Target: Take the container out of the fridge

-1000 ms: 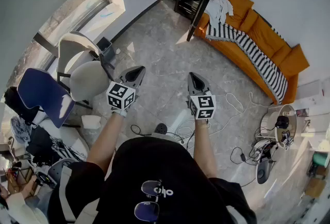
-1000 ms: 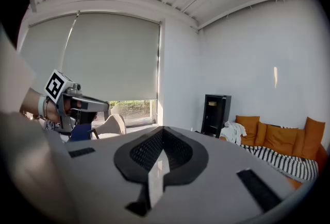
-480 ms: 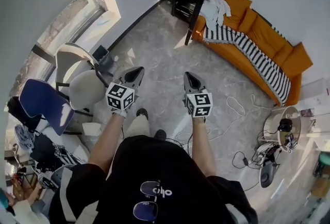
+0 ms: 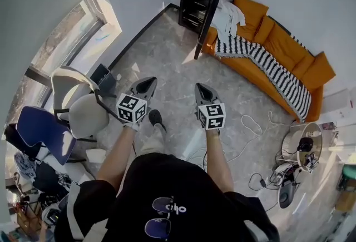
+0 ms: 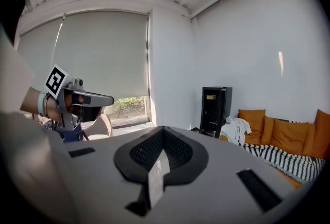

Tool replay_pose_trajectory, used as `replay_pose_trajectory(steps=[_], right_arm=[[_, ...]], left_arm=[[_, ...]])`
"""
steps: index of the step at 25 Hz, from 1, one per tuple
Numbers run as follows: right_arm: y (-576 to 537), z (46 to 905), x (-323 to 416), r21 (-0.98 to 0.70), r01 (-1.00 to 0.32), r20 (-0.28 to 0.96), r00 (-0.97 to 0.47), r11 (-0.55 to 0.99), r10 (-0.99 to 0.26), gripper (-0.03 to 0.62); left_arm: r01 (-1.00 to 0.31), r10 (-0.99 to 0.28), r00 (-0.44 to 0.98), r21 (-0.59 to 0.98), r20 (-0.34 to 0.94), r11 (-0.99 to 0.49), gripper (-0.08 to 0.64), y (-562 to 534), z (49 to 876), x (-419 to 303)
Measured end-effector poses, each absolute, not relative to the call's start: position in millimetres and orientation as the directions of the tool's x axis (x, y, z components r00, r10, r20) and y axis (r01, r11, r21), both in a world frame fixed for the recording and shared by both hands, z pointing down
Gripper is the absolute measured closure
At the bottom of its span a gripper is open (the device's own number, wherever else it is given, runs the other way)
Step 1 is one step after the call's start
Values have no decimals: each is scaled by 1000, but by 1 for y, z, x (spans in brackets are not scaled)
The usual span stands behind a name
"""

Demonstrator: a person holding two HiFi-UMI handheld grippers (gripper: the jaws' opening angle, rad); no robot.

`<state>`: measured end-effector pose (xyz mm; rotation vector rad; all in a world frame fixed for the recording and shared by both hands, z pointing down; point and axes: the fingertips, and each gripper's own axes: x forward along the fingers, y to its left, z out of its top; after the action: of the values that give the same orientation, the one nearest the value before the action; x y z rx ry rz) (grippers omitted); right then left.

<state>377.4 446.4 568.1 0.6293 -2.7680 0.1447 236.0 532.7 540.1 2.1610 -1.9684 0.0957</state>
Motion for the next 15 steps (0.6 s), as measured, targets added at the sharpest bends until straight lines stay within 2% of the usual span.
replay_pose_trajectory(steps=[15], right_arm=[[248, 537, 185, -10, -486, 297, -836, 874, -461, 584]], left_arm=[[-977, -964, 197, 121, 179, -177, 554, 319, 514, 52]])
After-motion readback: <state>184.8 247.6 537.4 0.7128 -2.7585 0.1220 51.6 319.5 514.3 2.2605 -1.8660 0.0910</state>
